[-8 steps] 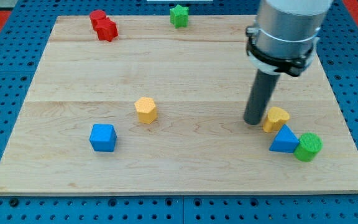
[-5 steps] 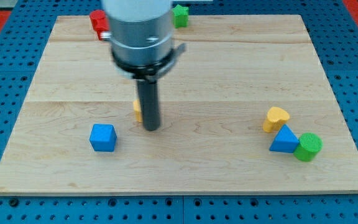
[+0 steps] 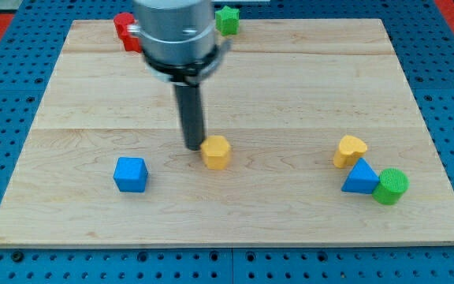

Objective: Move the yellow hexagon towards the yellow heart

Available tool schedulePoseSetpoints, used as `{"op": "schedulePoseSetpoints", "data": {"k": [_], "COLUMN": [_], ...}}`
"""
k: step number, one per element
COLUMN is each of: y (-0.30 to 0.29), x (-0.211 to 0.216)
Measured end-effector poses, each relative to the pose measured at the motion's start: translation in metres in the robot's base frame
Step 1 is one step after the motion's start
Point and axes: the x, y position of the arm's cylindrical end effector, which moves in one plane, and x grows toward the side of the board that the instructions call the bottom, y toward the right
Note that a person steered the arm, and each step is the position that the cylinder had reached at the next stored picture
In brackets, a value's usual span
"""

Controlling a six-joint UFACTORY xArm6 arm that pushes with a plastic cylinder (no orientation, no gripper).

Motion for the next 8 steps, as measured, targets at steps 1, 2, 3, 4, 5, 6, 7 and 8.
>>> {"op": "schedulePoseSetpoints", "data": {"k": [1,2,3,4,5,6,7,8], "y": [0.046,0.035,-0.006,0.029,0.082,0.116,0.11,0.009], "x": [0.015,0.04,0.052,0.063,0.064,0.064,0.083,0.119]}}
